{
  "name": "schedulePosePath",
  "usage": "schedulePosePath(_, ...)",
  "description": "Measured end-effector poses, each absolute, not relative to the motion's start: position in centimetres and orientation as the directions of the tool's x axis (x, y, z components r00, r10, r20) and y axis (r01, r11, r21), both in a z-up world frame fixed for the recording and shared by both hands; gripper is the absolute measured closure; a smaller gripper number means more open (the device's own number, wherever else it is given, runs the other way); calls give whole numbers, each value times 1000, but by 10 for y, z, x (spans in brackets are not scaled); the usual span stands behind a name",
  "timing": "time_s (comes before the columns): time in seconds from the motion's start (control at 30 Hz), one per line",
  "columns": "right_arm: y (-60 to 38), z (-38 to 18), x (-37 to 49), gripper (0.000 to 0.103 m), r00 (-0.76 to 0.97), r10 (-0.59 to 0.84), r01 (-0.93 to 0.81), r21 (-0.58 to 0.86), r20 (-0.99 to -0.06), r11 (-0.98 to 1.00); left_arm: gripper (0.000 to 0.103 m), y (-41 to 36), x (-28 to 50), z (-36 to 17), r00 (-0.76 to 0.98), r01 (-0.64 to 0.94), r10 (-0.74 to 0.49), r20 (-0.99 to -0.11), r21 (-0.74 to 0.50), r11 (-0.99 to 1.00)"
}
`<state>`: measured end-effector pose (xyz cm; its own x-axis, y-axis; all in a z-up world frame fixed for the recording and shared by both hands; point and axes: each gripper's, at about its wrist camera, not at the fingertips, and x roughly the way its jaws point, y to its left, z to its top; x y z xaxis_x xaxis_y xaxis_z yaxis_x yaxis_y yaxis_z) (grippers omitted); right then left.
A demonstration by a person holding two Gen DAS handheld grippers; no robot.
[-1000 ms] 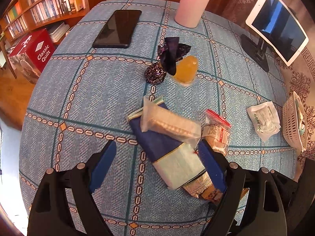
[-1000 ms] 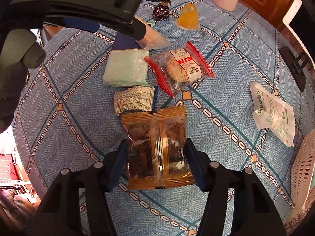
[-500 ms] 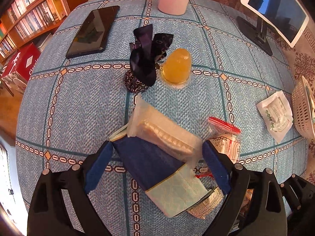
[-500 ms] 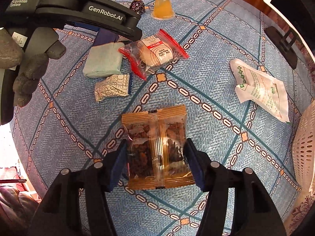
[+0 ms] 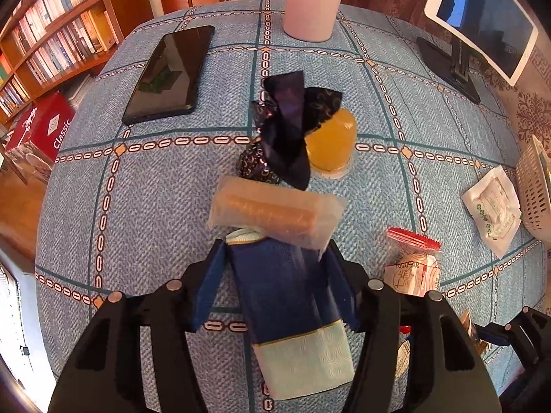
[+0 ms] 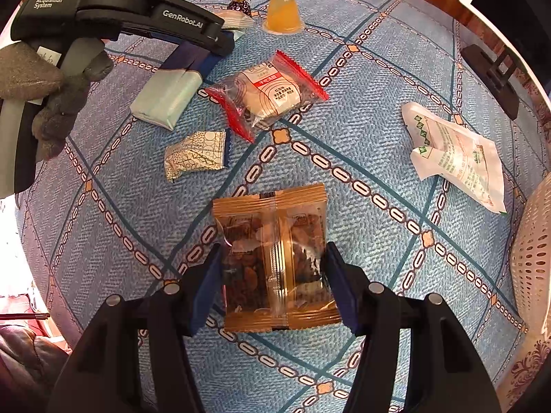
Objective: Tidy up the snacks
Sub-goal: 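Grasp the navy-and-mint packet with the left tool while the right tool holds the brown two-pack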
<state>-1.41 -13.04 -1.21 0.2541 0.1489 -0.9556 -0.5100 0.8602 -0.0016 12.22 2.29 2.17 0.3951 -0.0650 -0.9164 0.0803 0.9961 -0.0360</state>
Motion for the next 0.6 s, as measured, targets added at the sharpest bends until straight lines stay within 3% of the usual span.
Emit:
schedulePosePath(0.3, -142, -11, -6, 45, 244, 172, -471, 38, -954, 881, 50, 44, 102, 40, 416, 32, -115, -902, -111, 993)
schedulePosePath(0.33, -142, -10, -7, 45, 244, 173, -468, 41, -954, 883, 59, 47, 99, 41, 417, 26, -116, -901, -116, 993)
schedulePosePath(0.47, -145, -8, -6, 45, 240, 181, -456, 54, -954, 889, 61, 58, 88, 44, 412, -3, -122, -903, -135, 991)
schedulePosePath(0.57, -146, -7, -5, 45, 242, 180, -449, 55, -954, 892, 54, 66, 82, 42, 393, -39, -121, -911, -148, 988)
schedulePosePath(0.6, -146, -7, -5, 45, 242, 180, -447, 55, -953, 893, 44, 67, 81, 41, 387, -52, -126, -914, -158, 986)
